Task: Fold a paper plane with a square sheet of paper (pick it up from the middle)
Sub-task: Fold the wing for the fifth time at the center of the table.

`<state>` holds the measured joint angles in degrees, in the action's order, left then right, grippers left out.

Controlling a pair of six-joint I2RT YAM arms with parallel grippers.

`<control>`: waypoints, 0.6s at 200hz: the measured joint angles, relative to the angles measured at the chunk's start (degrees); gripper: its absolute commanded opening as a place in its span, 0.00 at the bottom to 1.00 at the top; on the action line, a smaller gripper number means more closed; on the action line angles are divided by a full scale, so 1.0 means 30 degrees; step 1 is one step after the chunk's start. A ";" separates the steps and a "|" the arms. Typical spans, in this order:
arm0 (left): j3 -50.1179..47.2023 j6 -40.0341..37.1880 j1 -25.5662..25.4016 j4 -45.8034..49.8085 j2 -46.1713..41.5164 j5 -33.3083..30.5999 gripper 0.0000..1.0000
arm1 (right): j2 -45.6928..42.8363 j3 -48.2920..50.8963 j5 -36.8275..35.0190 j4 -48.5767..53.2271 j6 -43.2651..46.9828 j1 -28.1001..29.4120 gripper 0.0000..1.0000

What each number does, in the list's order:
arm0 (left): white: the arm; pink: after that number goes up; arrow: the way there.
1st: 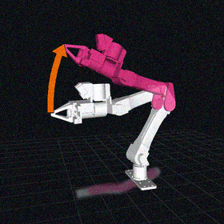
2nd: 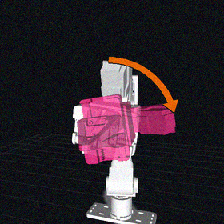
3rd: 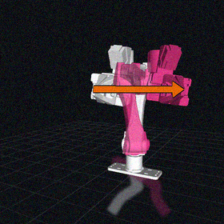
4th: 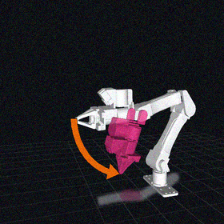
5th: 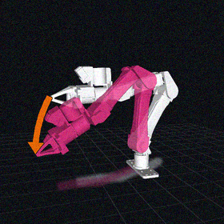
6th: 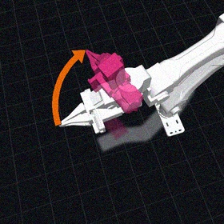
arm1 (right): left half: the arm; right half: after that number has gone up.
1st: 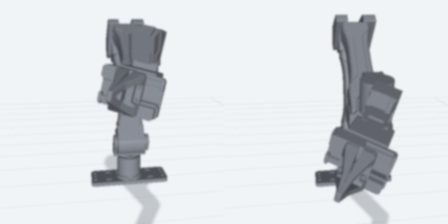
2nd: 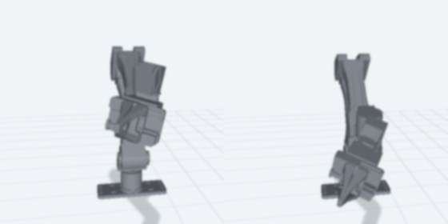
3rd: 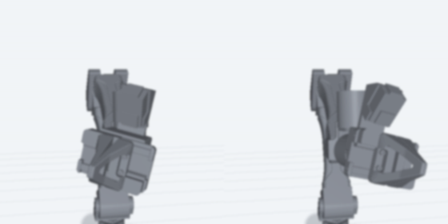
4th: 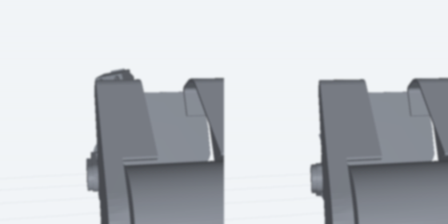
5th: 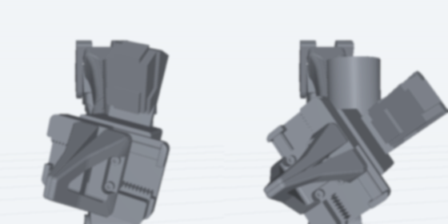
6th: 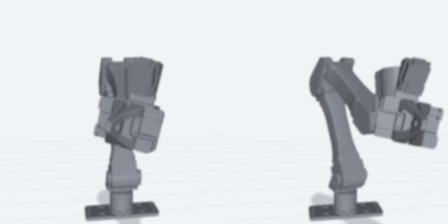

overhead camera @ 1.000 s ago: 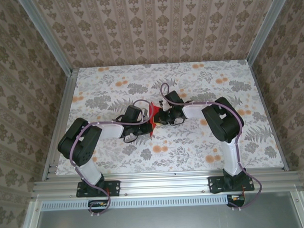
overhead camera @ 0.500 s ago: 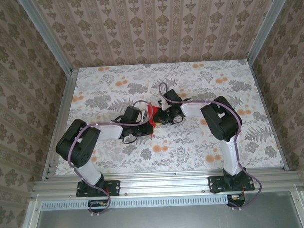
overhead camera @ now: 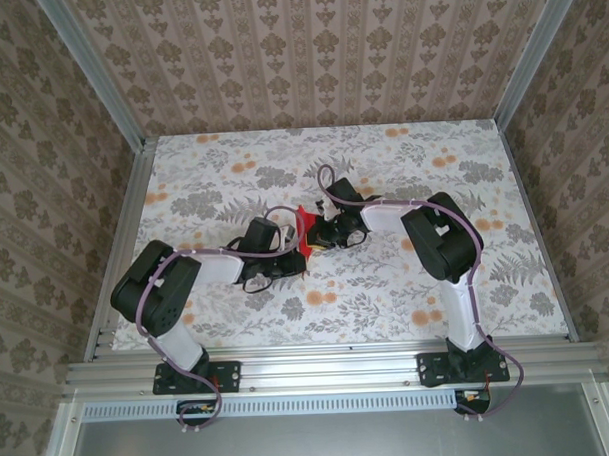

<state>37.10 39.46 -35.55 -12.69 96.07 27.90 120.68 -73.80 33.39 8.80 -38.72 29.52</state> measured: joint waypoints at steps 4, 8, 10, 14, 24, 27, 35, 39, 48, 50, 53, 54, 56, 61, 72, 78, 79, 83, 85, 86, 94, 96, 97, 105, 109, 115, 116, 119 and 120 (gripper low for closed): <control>-0.0007 -0.0007 -0.0007 0.0051 -0.0029 -0.0007 0.11 | 0.0015 -0.0036 0.0000 0.0051 0.0000 0.0000 0.10; -0.0007 -0.0015 -0.0022 0.0153 -0.0058 -0.0022 0.11 | 0.0015 -0.0051 0.0000 0.0080 0.0000 0.0000 0.10; -0.0007 -0.0015 -0.0022 0.0182 -0.0073 -0.0029 0.11 | 0.0015 -0.0051 -0.0007 0.0087 0.0000 0.0000 0.10; -0.0007 -0.0029 -0.0036 0.0262 -0.0095 -0.0044 0.11 | 0.0015 -0.0066 0.0000 0.0102 0.0000 0.0000 0.10; -0.0007 -0.0124 -0.0066 0.0452 -0.0160 -0.0146 0.10 | 0.0029 -0.0117 0.0000 0.0168 0.0000 0.0000 0.10; -0.0007 -0.0153 -0.0087 0.0517 -0.0175 -0.0168 0.10 | 0.0029 -0.0124 0.0000 0.0197 0.0000 0.0000 0.10; -0.0007 -0.0226 -0.0138 0.0685 -0.0270 -0.0270 0.10 | 0.0029 -0.0131 0.0000 0.0233 0.0000 0.0022 0.10; -0.0007 -0.0240 -0.0168 0.0816 -0.0328 -0.0299 0.10 | 0.0029 -0.0131 0.0000 0.0248 0.0000 0.0044 0.10; -0.0022 -0.0342 -0.0197 0.1035 -0.0444 -0.0364 0.10 | 0.0029 -0.0131 0.0007 0.0291 0.0000 0.0095 0.10; -0.0036 -0.0379 -0.0204 0.1100 -0.0459 -0.0372 0.10 | 0.0029 -0.0131 0.0007 0.0299 0.0000 0.0102 0.10; -0.0058 -0.0401 -0.0233 0.1173 -0.0539 -0.0386 0.10 | 0.0029 -0.0138 0.0007 0.0306 0.0000 0.0117 0.10; -0.0058 -0.0415 -0.0233 0.1180 -0.0546 -0.0386 0.10 | 0.0029 -0.0131 0.0007 0.0306 0.0000 0.0124 0.10; -0.0080 -0.0459 -0.0240 0.1239 -0.0568 -0.0401 0.10 | 0.0029 -0.0138 0.0007 0.0306 0.0000 0.0131 0.10; -0.0124 -0.0532 -0.0270 0.1348 -0.0678 -0.0415 0.10 | 0.0029 -0.0138 0.0007 0.0313 0.0000 0.0146 0.09; -0.0211 -0.0670 -0.0357 0.1741 -0.0933 -0.0444 0.10 | 0.0029 -0.0138 0.0007 0.0335 0.0000 0.0168 0.10; -0.0219 -0.0743 -0.0415 0.1989 -0.1035 -0.0452 0.10 | 0.0029 -0.0146 0.0007 0.0364 0.0000 0.0168 0.09; -0.0219 -0.0758 -0.0437 0.2062 -0.1064 -0.0452 0.10 | 0.0029 -0.0153 0.0007 0.0372 0.0000 0.0168 0.09; -0.0219 -0.0823 -0.0495 0.2229 -0.1107 -0.0452 0.10 | 0.0029 -0.0153 0.0007 0.0372 0.0000 0.0168 0.09; -0.0219 -0.0852 -0.0525 0.2310 -0.1151 -0.0459 0.10 | 0.0029 -0.0160 0.0007 0.0379 0.0000 0.0168 0.09; -0.0219 -0.0889 -0.0546 0.2382 -0.1173 -0.0459 0.10 | 0.0029 -0.0160 0.0007 0.0386 0.0000 0.0168 0.09; -0.0211 -0.1027 -0.0670 0.2718 -0.1282 -0.0444 0.10 | 0.0029 -0.0175 0.0007 0.0415 0.0000 0.0182 0.10; -0.0211 -0.1049 -0.0692 0.2820 -0.1290 -0.0423 0.10 | 0.0029 -0.0175 0.0007 0.0423 0.0000 0.0175 0.10; -0.0204 -0.1078 -0.0721 0.2914 -0.1311 -0.0401 0.10 | 0.0029 -0.0175 0.0007 0.0423 0.0000 0.0182 0.10; -0.0204 -0.1166 -0.0867 0.3322 -0.1428 -0.0328 0.10 | 0.0029 -0.0175 0.0000 0.0430 0.0000 0.0182 0.09; -0.0197 -0.1188 -0.0911 0.3490 -0.1486 -0.0291 0.10 | 0.0029 -0.0175 0.0000 0.0430 0.0000 0.0182 0.09; -0.0204 -0.1239 -0.0962 0.3803 -0.1596 -0.0262 0.10 | 0.0029 -0.0189 0.0000 0.0444 0.0000 0.0182 0.10; -0.0204 -0.1246 -0.0984 0.3891 -0.1617 -0.0233 0.10 | 0.0029 -0.0197 0.0000 0.0444 0.0000 0.0182 0.10; -0.0204 -0.1253 -0.1013 0.4036 -0.1683 -0.0226 0.10 | 0.0029 -0.0204 0.0000 0.0459 0.0000 0.0182 0.10; -0.0204 -0.1260 -0.1020 0.4109 -0.1712 -0.0226 0.10 | 0.0029 -0.0211 0.0000 0.0466 0.0000 0.0182 0.09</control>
<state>36.49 35.68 -38.61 -0.36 90.94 27.22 120.77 -74.43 33.39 10.20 -38.72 30.06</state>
